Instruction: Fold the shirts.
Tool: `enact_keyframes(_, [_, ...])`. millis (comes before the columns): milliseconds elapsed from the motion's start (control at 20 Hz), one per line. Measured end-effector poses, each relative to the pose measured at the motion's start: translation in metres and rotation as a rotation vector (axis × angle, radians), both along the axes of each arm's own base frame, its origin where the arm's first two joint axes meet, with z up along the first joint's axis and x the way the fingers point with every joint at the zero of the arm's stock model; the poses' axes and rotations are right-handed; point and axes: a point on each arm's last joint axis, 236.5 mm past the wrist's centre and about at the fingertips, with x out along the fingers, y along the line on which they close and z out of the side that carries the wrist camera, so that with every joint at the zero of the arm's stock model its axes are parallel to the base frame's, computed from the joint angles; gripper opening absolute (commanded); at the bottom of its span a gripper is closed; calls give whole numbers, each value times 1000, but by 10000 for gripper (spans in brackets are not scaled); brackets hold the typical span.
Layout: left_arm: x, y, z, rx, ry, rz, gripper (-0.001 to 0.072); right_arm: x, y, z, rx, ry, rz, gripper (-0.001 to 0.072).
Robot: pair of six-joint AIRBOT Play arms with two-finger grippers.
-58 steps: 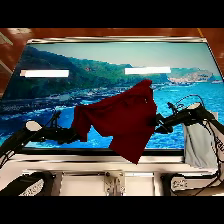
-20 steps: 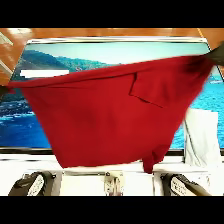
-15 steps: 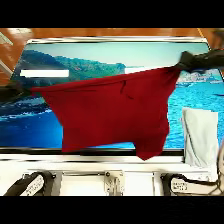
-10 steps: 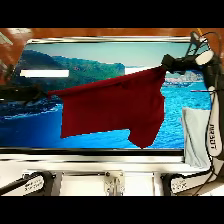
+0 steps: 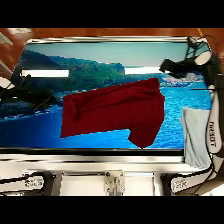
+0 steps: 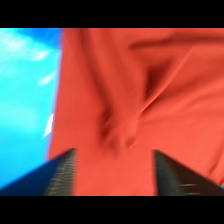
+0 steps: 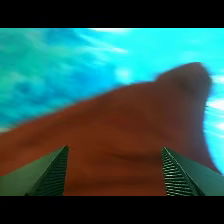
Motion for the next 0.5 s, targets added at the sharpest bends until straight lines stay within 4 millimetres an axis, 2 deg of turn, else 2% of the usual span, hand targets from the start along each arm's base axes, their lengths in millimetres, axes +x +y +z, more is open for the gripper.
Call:
enact_keyframes(50, [-18,9,0,7,53,-23,621,-18,-28,-1,-72,57,-6,691])
enact_keyframes(100, [-37,17,1,4,100,-40,710,-38,-55,-4,-122,123,-27,691])
enact_keyframes(200, [-77,19,-6,-19,176,-67,710,-89,-102,-20,-134,297,-82,691])
enact_keyframes(250, [-99,18,-16,-31,212,-69,709,-111,-114,-29,-105,369,-102,691])
enact_keyframes(350, [-135,13,-40,-57,267,-49,709,-149,-119,-46,25,486,-121,691])
enact_keyframes(400, [-145,9,-53,-74,276,-27,709,-162,-114,-52,104,524,-121,691])
enact_keyframes(500, [-158,-4,-73,-131,274,13,708,-175,-100,-57,230,556,-109,691])
